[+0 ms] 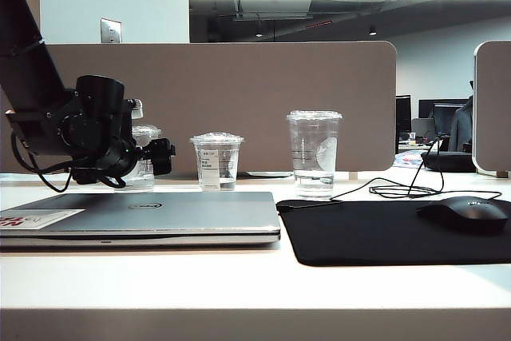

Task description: Pick up the coffee cup on the left and place it on the left side of the laptop.

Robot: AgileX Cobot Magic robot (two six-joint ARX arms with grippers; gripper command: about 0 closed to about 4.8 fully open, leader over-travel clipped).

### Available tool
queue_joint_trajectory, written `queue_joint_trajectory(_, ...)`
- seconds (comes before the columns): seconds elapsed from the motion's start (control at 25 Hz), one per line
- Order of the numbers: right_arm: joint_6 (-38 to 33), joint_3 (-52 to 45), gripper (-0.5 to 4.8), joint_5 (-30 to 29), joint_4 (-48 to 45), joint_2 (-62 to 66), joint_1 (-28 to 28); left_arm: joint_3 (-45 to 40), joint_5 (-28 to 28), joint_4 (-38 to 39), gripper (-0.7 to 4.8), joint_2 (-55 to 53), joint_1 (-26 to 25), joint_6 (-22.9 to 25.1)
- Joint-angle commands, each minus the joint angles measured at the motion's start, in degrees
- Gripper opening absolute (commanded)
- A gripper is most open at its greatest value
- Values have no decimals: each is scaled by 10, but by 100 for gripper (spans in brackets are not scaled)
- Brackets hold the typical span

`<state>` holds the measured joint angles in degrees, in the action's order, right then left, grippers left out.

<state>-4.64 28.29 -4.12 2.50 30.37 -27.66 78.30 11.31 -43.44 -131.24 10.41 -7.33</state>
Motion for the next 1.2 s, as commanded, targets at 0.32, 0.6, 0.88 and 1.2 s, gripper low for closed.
queue_joint_trajectory(0.32,-1,3,-4,-1,-9,5,0,2,-2,-8,209,2,0,0)
queue_joint_trajectory(0.6,-1,3,-4,-1,-9,5,0,1,1,41,215,57,0,1)
queue_joint_trajectory(0.88,-1,3,-4,-1,-10,5,0,-12,5,90,215,134,-6,23)
queue_joint_trajectory(1.2,-1,3,-4,-1,-10,5,0,-176,3,64,214,301,-47,24)
